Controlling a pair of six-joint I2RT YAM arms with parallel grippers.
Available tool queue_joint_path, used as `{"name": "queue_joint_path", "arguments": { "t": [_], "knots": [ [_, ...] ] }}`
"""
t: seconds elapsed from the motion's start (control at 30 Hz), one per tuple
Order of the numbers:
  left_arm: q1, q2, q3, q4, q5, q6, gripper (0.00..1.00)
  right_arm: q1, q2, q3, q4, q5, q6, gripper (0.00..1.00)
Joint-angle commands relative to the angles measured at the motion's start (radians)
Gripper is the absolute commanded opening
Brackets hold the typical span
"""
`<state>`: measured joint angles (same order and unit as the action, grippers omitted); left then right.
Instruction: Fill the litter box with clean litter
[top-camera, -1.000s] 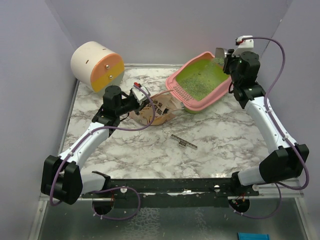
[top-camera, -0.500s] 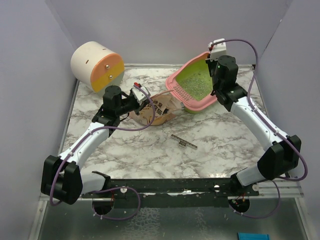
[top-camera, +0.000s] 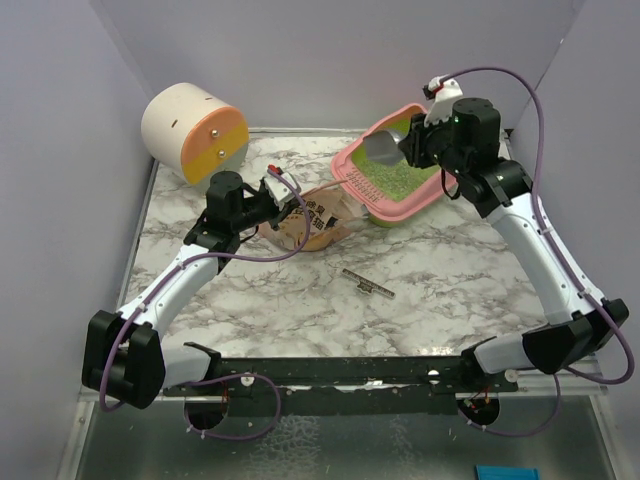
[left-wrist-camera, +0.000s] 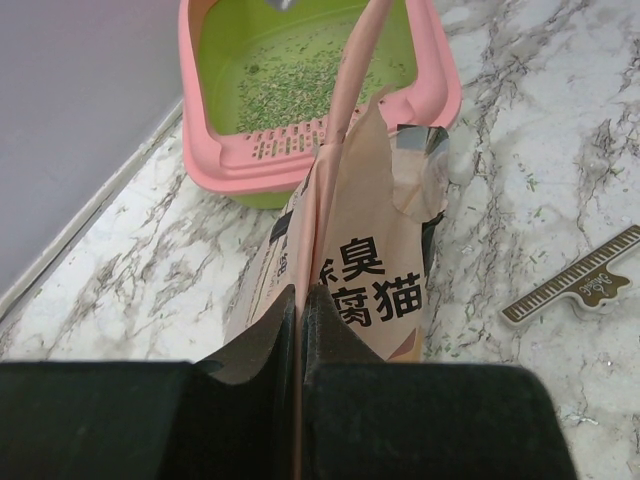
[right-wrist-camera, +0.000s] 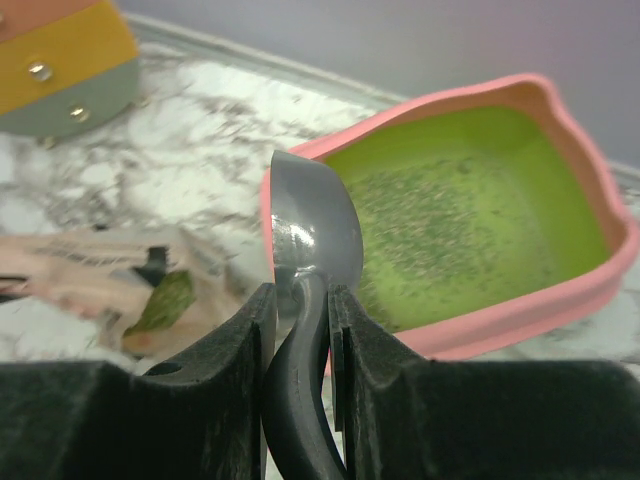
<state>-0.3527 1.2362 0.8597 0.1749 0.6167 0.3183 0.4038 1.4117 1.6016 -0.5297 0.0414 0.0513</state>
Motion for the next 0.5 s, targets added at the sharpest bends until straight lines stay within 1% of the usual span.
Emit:
{"name": "queue_joint_path", "arguments": {
  "t": [0.0, 0.17, 0.33, 0.47],
  "knots": [
    [0.0, 0.007, 0.02, 0.008, 0.039, -0.028, 0.0, -0.001, -0.072, -0.058, -0.118, -0.261, 0.101, 0.01],
    [0.001, -0.005, 0.017, 0.005, 0.026, -0.021, 0.0, -0.001, -0.1, -0.141, -0.12, -0.347, 0.114, 0.01],
    [0.001, -0.013, 0.016, -0.002, 0.01, -0.01, 0.0, 0.004, -0.117, -0.162, -0.133, -0.353, 0.108, 0.01],
    [0.0, -0.019, 0.017, 0.002, 0.016, -0.015, 0.0, 0.01, -0.111, -0.186, -0.109, -0.385, 0.111, 0.01]
  ]
}}
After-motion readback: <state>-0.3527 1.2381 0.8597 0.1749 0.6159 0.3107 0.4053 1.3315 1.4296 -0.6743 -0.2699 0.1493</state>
